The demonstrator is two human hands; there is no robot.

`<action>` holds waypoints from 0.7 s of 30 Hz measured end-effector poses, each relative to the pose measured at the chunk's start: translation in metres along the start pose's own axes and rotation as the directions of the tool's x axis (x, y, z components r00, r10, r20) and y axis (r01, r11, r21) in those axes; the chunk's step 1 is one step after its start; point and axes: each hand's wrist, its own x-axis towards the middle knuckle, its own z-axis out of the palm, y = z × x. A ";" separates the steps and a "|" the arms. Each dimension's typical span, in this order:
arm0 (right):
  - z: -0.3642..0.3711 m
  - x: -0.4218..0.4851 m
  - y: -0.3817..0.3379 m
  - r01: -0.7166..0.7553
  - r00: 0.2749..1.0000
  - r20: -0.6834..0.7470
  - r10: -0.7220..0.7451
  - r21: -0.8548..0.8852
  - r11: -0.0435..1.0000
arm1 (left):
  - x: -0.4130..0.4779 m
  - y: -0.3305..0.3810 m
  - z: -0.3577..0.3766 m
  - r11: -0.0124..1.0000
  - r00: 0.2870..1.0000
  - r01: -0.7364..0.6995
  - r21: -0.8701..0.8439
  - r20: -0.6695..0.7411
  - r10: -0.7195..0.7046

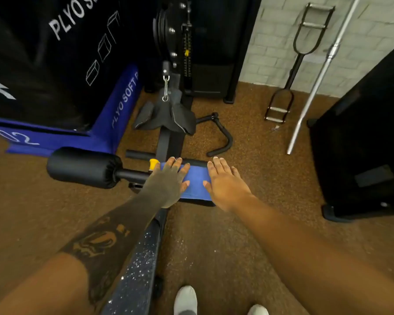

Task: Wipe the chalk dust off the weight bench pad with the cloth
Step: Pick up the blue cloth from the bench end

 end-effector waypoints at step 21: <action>-0.042 0.040 -0.040 0.013 0.992 0.127 -0.022 0.071 0.997 | -0.013 -0.036 -0.016 0.956 0.993 0.092 -0.279 -0.050 -0.111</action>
